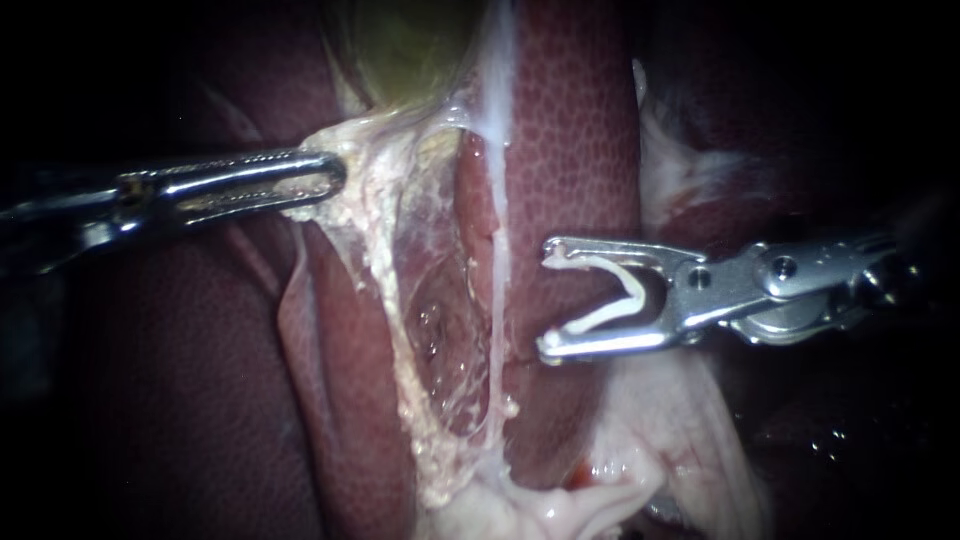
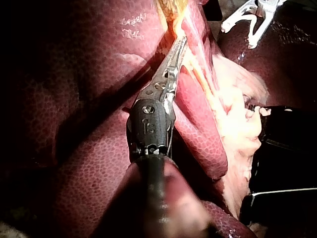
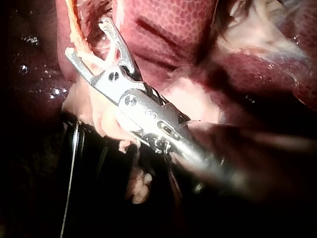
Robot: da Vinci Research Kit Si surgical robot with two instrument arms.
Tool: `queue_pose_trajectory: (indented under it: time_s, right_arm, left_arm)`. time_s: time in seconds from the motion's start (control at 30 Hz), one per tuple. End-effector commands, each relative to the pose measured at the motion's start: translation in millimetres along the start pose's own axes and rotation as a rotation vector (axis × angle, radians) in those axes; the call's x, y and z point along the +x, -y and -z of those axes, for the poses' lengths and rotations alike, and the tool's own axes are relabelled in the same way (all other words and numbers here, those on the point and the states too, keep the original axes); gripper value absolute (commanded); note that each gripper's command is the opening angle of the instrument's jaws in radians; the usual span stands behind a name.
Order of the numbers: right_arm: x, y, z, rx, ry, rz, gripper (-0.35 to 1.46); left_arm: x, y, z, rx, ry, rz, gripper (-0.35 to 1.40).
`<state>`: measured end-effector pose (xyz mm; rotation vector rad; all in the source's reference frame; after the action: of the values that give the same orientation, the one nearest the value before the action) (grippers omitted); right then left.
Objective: Clipping first clip left tube
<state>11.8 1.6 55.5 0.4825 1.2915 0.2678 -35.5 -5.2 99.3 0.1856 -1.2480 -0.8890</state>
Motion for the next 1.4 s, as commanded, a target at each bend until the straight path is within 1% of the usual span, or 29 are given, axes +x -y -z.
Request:
queue_pose_trajectory:
  time_s: [0.03,0.1,0.37,0.6,0.73,1.0,1.4]
  right_arm:
    - [-0.2,0.1,-0.5,0.004,0.0,0.002,0.59]
    - [-0.8,0.2,-1.7,0.009,-0.001,0.013,0.59]
    - [-3.3,0.2,-6.0,0.026,-0.003,-0.011,0.59]
    - [-5.0,0.1,-8.5,0.033,-0.003,-0.021,0.59]
    - [-5.6,-0.1,-9.3,0.037,-0.003,-0.027,0.59]
    - [-6.1,-0.3,-10.7,0.04,-0.003,-0.035,0.59]
    - [-7.2,0.0,-12.6,0.059,-0.004,-0.045,0.59]
  left_arm:
    - [0.0,0.0,0.0,0.0,0.0,0.0,-0.35]
    - [0.0,0.0,0.0,0.0,0.0,0.0,-0.35]
    - [0.3,0.3,-0.3,-0.004,0.001,-0.003,-0.35]
    - [0.4,0.4,-0.4,-0.005,0.001,-0.003,-0.35]
    - [0.3,0.5,-0.4,-0.006,0.001,-0.003,-0.35]
    - [0.4,0.7,-0.4,-0.008,0.002,-0.003,-0.35]
    - [0.5,0.8,-0.5,-0.009,0.002,-0.004,-0.35]
